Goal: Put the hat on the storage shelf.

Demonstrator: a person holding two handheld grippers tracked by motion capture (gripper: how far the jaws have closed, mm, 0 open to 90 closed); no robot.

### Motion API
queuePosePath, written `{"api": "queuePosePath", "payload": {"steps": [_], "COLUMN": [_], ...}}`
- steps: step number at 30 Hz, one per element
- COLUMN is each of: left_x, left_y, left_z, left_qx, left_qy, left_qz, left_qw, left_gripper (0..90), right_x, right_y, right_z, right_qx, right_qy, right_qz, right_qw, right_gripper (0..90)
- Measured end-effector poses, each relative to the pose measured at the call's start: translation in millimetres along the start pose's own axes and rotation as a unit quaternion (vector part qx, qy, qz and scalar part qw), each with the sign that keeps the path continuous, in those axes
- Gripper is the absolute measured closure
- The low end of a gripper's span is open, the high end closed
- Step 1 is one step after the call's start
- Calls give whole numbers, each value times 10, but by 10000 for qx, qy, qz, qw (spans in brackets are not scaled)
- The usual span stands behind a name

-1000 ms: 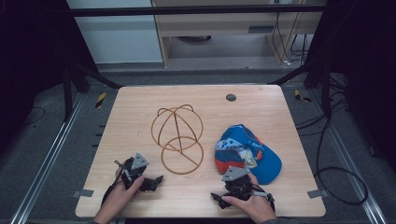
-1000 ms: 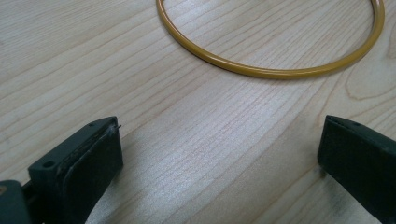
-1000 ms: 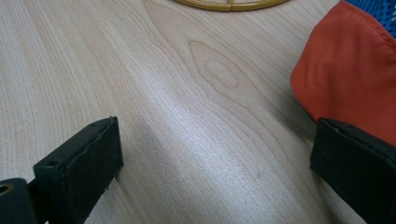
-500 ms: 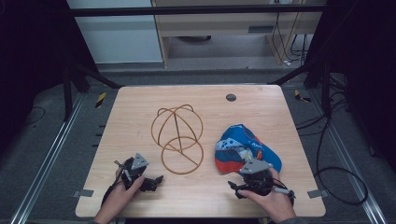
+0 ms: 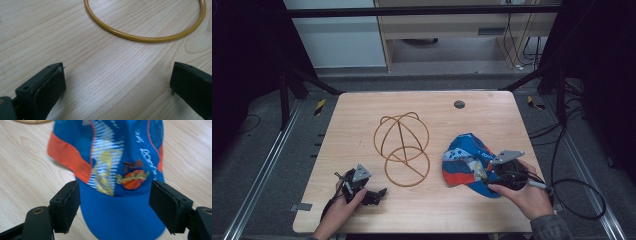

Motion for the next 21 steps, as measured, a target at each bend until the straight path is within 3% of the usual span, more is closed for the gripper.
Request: {"api": "queuePosePath", "payload": {"steps": [7,21], "left_x": [0,-2], "left_y": [0,0], "left_z": [0,1], "left_qx": [-1,-3], "left_qy": [-4,8], "left_qz": [-2,-12], "left_qw": [10000,10000], "left_gripper": [0,0], "right_x": [40,-112], "right_y": [159,228], "right_z": [87,382], "right_qx": [-16,107], "right_qy": [-287,-557], "right_qz": [120,395], "right_qw": [9995,9976], "right_gripper": [299,382]}}
Point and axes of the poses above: each handheld gripper's, and its own axes: x roughly backward along the jaws, z roughly out of its top, y roughly to its right, the point moved 5 cm from there along -x, roughly forward along the jaws, and after that the axes turned 3 degrees about z, right-handed, at the moved point
